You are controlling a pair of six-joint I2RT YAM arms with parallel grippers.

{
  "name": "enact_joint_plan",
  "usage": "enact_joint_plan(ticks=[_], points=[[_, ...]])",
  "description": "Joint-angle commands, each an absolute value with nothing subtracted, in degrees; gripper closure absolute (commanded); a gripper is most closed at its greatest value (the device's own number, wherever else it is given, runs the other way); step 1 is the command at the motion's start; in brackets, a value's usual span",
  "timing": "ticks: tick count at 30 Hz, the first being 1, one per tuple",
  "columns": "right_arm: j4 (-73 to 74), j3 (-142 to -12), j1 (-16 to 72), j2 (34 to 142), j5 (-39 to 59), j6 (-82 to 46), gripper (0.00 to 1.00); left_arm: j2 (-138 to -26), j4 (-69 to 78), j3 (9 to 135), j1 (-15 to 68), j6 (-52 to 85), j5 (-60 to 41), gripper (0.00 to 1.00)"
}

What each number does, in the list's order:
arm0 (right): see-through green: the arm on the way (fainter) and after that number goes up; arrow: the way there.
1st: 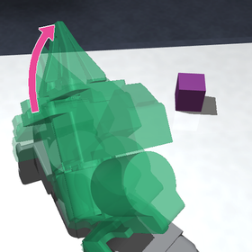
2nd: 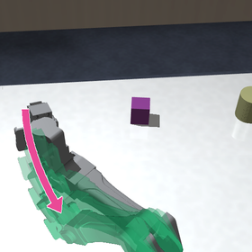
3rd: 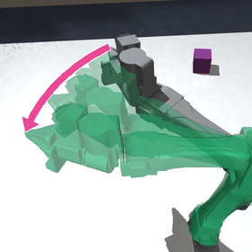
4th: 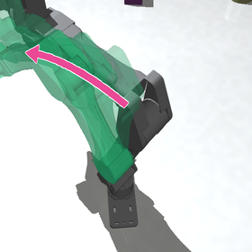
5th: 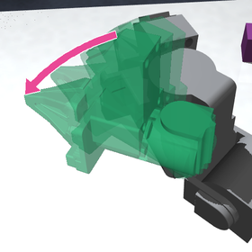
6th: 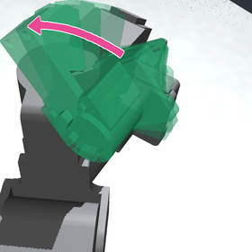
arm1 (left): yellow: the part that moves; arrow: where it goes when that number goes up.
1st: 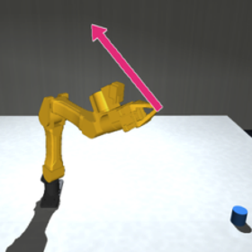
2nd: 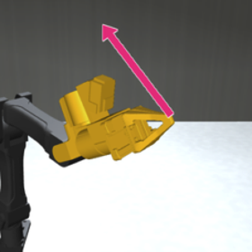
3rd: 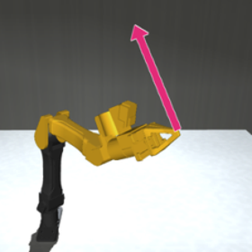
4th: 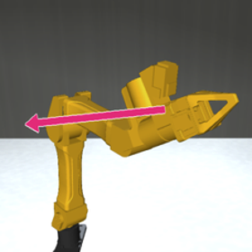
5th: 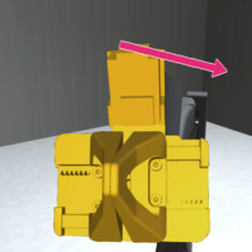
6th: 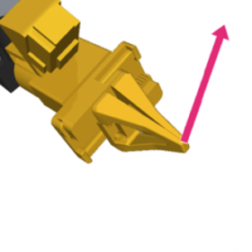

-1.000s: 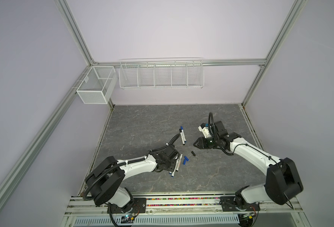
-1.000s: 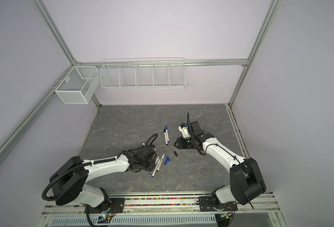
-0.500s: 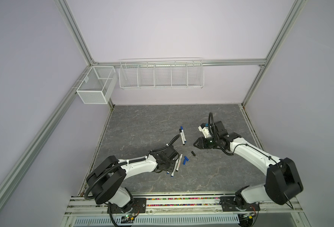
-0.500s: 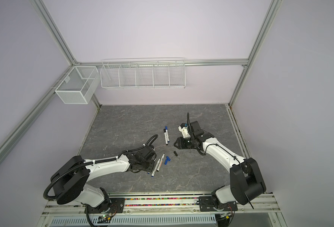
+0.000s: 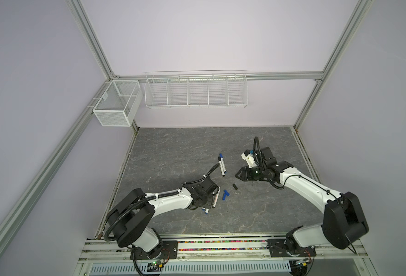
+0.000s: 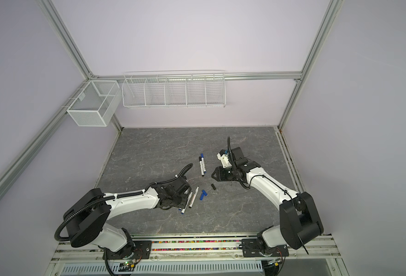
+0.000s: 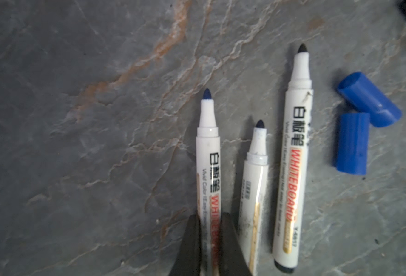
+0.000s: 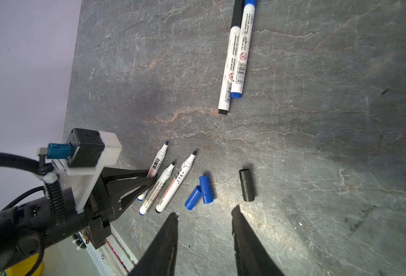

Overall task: Insert the pens into the pen caps
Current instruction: 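Grasp a blue-tipped white marker with the left gripper and lift it upright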

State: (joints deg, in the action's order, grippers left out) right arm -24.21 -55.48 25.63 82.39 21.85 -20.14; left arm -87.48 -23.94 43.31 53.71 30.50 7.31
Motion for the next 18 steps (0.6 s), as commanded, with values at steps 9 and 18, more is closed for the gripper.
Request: enact_joint_plan(ticks=[9, 18], points=[[-22.0, -58.4, 31.4, 82.2, 27.5, -19.0, 0.55, -70.6, -7.1, 38.3, 53.8, 23.4, 2.8, 1.00], [-16.4, -62.2, 35.7, 86.0, 33.1, -20.5, 0.55, -63.4, -0.4, 34.3, 53.8, 22.9, 2.6, 1.00]])
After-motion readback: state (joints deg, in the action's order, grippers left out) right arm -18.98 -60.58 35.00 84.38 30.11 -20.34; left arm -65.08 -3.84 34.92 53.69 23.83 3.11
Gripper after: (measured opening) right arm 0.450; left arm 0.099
